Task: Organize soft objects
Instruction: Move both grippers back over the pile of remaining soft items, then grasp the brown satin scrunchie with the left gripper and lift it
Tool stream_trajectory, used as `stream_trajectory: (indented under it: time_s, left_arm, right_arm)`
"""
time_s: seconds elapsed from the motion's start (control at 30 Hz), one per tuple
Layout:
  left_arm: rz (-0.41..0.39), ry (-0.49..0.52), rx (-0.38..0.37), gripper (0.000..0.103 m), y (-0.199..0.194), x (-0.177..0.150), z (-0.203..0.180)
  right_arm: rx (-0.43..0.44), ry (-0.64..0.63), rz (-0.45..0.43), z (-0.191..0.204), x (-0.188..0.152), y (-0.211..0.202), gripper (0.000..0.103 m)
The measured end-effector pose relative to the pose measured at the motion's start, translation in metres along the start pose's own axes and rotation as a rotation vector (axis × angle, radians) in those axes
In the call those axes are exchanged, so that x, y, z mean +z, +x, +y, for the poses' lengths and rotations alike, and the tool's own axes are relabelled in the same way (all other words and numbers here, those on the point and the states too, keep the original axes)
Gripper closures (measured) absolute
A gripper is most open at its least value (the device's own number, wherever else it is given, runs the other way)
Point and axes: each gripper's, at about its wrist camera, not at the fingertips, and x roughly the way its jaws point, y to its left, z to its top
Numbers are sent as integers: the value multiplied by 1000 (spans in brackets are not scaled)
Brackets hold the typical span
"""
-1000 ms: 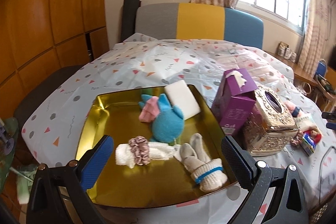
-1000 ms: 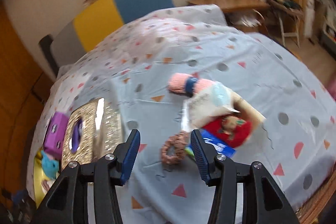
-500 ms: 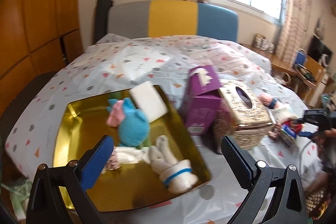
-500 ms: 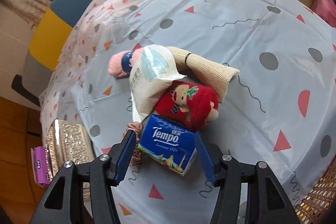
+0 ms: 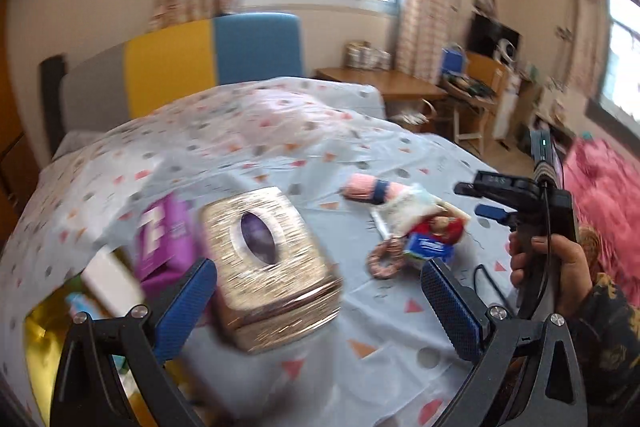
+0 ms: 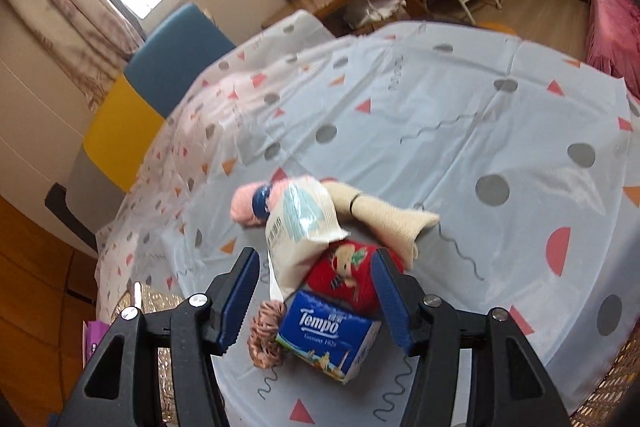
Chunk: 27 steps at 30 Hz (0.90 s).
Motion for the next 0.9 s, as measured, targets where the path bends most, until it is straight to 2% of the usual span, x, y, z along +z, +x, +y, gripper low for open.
stream_trajectory:
  time_s: [0.17,0.23,0.3,0.37,0.5,0.67,0.9]
  left_arm:
    - [103,73,-89,2,54,18,-48]
    - [141,104,-91,7,79,21,-65]
    - [190,114,-112,20,101,22,-75]
    - [238,116,-121,25,125,22,-84]
    - [314,108,-123,36,161,17,-88]
    - [387,79,-125,44,197,7,-85]
    - [439,12,-110,54,232,0,-74]
  right_arm:
    - [27,71,-29,-11,4,-6,44]
    - [44,91,-26,-14,4,-6,44]
    - [61,109,-25,-17,5,-7,44]
    - [72,126,-28,-21,4,-7,44]
    - [97,153,-10,-24,4,-4,42]
    - [114,138,11,-21,3,-1,42]
    - [131,136,30,-20,2,3,42]
